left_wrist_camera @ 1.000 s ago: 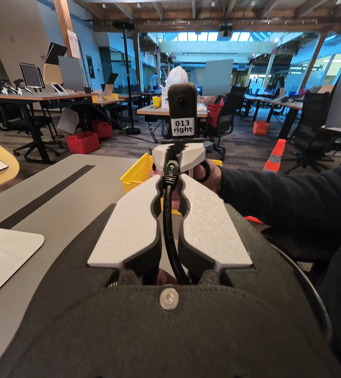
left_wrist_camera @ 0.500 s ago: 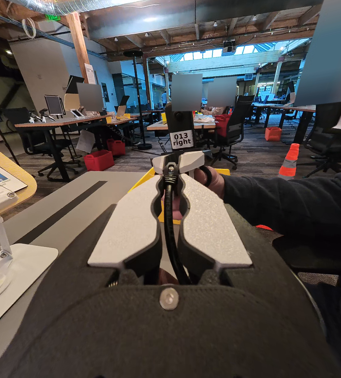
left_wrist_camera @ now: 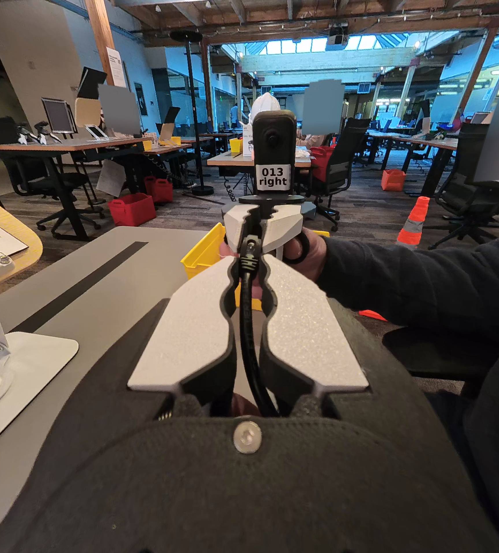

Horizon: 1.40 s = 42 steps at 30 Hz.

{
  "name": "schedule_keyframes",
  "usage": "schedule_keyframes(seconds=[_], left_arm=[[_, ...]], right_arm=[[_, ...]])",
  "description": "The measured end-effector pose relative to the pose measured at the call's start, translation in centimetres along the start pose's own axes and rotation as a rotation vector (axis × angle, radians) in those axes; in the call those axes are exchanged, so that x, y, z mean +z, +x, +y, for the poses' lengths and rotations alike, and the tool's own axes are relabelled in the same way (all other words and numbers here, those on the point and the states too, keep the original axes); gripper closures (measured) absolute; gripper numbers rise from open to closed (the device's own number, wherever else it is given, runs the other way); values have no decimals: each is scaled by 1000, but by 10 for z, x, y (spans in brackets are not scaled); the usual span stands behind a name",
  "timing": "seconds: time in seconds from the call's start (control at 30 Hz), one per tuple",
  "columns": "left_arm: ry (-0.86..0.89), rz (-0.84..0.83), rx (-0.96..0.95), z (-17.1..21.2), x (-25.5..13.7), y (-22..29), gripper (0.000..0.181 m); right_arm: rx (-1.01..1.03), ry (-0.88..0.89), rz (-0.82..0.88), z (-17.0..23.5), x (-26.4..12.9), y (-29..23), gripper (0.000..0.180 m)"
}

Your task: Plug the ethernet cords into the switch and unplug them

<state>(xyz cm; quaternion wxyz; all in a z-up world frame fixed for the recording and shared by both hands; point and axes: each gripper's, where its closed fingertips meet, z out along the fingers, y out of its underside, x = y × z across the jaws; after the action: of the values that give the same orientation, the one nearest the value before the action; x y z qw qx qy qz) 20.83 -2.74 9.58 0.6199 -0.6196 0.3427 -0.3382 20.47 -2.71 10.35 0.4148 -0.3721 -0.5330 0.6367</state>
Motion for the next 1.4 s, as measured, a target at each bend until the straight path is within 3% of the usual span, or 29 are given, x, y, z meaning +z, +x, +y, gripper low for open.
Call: schedule_keyframes(seconds=[1.4], left_arm=[[138, -95, -13, -2, -13, 0, 170]], right_arm=[[132, 116, -64, -1, 3, -1, 169]])
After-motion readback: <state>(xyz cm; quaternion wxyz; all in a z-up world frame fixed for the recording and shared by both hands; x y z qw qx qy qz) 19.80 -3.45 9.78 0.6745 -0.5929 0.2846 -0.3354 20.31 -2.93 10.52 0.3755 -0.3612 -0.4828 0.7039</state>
